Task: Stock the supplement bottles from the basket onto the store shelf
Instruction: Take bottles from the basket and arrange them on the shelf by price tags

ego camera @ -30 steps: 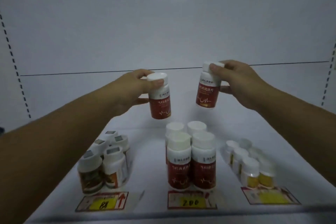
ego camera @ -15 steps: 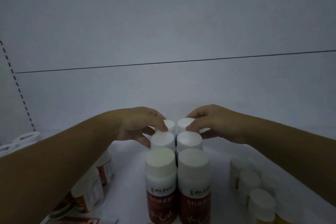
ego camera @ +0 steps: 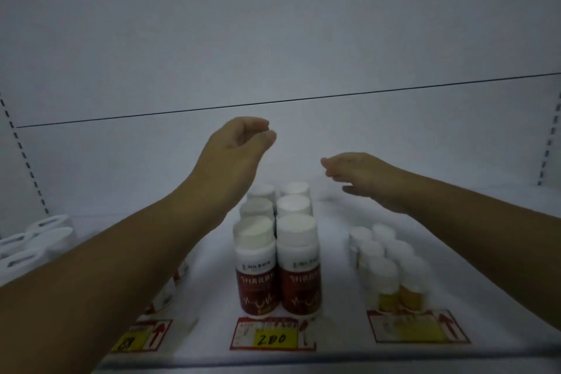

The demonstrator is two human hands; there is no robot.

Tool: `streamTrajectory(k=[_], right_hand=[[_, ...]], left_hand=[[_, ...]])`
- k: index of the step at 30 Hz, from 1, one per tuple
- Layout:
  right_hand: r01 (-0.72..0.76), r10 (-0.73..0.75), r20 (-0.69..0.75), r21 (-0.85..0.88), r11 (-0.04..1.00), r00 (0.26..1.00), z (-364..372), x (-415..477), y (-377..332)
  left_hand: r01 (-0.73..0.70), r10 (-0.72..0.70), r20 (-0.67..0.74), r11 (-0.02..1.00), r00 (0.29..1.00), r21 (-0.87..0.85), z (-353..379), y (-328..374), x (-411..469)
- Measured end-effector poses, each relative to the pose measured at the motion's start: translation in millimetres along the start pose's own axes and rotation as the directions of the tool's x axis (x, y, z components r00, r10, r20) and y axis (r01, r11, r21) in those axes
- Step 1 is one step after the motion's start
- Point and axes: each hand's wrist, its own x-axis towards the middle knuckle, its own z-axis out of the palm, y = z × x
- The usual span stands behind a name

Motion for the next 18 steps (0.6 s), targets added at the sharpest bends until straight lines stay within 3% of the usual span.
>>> streamTrajectory(k=[4, 8, 11, 15, 18], right_hand=[[-0.068, 0.066, -0.163, -0.003, 0.998, 0.984, -23.0, -45.7, 14.1], [-0.140, 0.138, -0.285, 0.012, 0.990, 0.949, -26.2, -95.3, 36.0], [-0.180, 0.198, -0.321, 0.085, 0.980, 0.926, -17.9, -124.6, 57.2], [-0.209, 0.235, -0.262, 0.125, 0.970, 0.936, -5.0, -143.9, 72.9], [-0.188, 0.196, -0.249, 0.057, 0.981, 0.948, 0.1, -144.8, 70.9]], left_hand=[[-0.039, 0.075, 0.157, 0.974, 0.985, -0.224, 36.1, 24.1, -57.4], [0.119, -0.057, 0.341, 0.979, 0.938, -0.165, 83.2, 19.6, -101.0], [0.309, -0.226, 0.359, 0.931, 0.905, -0.193, 101.7, 11.6, -112.6], [0.448, -0.377, 0.311, 0.871, 0.872, -0.201, 112.5, -0.1, -110.4], [0.531, -0.442, 0.333, 0.809, 0.833, -0.252, 118.9, -6.0, -105.3]])
